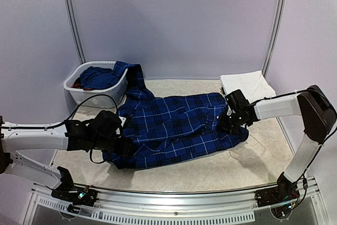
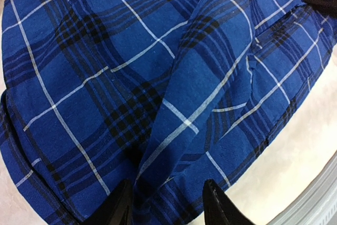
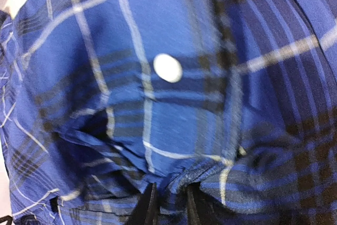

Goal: Fold and stack the mixed laundry pile
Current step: Fold the flattened shirt at the center of the board.

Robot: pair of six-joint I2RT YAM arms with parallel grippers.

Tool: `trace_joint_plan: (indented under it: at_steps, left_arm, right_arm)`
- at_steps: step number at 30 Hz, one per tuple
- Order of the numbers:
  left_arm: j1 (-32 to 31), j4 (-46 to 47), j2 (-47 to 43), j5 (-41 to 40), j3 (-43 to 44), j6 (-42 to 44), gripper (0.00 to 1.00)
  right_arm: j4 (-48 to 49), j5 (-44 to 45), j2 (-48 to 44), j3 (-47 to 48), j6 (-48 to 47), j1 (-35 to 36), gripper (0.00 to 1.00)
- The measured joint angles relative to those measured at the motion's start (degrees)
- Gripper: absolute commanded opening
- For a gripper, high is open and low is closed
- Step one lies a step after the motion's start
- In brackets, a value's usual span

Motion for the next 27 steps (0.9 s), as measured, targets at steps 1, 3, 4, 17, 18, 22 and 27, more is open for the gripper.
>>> trace_joint_plan:
  at_steps: [1,3,4,17,18,22,27]
  left_arm:
    - [0.00,0.00,0.00,0.00,0.00,0.00,0.46]
    - [0.00,0.04,0.00,0.00,-0.09,-0.07,0.46]
    - [0.00,0.00,0.00,0.00,-0.11,-0.09,0.46]
    - [0.09,0.13,-0.35,-0.70,-1.53,-0.24,0.46]
    - [0.11,0.20,-0.33,-0.76,-1.77,-0.24,0.46]
    - [0.11,0.79,-0.04,-0.79,-2.40,-0.26,0.46]
    - [0.11,1.51,0.33,-0.79,-2.56,-0.28,0.45]
  right_arm:
    - [-0.04,-0.04,0.22,0.76,-0.15,0.00,0.06]
    - [-0.07,-0.07,0.63,2.05,-0.31,0.00,0.00]
    - [-0.15,-0.07,0.83,2.67,-0.37,0.00,0.00]
    - [-8.98,4.11,0.85,7.08,-3.19,0.02,0.10]
    - [-9.75,4.55,0.46,7.26,-3.58,0.02,0.11]
    - [-10.99,5.22,-1.05,7.37,-4.42,0.00,0.12]
    - [-10.99,5.22,-1.20,7.43,-5.25,0.00,0.15]
